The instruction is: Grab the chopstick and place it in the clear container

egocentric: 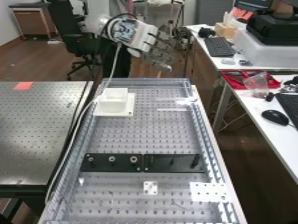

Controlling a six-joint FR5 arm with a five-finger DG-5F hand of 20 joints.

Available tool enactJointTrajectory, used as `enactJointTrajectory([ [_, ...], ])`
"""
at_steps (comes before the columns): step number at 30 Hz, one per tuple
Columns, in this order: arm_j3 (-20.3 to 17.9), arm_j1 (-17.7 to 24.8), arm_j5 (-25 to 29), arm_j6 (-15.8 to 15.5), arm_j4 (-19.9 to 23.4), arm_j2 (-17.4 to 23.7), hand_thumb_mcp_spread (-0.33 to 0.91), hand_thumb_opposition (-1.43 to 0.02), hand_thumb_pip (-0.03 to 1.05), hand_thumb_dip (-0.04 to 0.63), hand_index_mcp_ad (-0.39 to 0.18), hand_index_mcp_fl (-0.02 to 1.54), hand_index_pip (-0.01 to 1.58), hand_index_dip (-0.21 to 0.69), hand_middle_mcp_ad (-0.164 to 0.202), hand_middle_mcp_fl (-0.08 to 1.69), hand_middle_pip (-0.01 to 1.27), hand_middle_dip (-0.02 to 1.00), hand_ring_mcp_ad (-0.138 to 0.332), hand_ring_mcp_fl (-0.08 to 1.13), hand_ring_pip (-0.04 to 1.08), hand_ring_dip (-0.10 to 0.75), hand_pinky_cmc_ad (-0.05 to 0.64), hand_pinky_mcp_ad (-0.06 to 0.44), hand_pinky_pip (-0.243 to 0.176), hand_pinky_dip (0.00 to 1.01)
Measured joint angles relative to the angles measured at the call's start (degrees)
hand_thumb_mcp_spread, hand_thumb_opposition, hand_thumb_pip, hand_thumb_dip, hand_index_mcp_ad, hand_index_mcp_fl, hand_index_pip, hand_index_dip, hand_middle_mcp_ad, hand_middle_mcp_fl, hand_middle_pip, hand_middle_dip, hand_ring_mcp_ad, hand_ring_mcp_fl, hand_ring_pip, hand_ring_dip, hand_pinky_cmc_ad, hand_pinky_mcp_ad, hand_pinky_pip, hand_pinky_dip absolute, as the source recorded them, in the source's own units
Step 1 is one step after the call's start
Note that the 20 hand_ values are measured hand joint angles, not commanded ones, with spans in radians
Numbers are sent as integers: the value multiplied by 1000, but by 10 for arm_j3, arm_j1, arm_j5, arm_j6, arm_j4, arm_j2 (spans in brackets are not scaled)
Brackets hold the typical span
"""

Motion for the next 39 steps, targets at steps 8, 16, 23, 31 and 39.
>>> enactJointTrajectory([
  [8, -6, 0, -38, 12, -4, -4, 672, -1051, 497, 260, -70, 972, 857, 61, 45, 1140, 553, 635, 24, 1037, 75, 440, 485, 234, 175, 176],
  [16, 0, -7, -67, 56, -55, -16, 672, -1051, 497, 260, -70, 972, 857, 61, 45, 1140, 553, 635, 24, 1037, 75, 440, 483, 234, 171, 176],
  [23, 9, -15, -85, 107, -88, -36, 672, -1051, 497, 260, -70, 972, 860, 61, 45, 1140, 555, 632, 24, 1037, 79, 443, 483, 234, 171, 176],
  [31, 20, -27, -115, 128, -109, -54, 672, -1051, 497, 260, -70, 972, 860, 63, 45, 1140, 555, 632, 24, 1037, 79, 443, 480, 234, 169, 176],
  [39, 34, -41, -140, 135, -132, -72, 672, -1051, 497, 260, -70, 972, 860, 61, 45, 1140, 555, 632, 24, 1037, 79, 443, 483, 234, 175, 176],
])
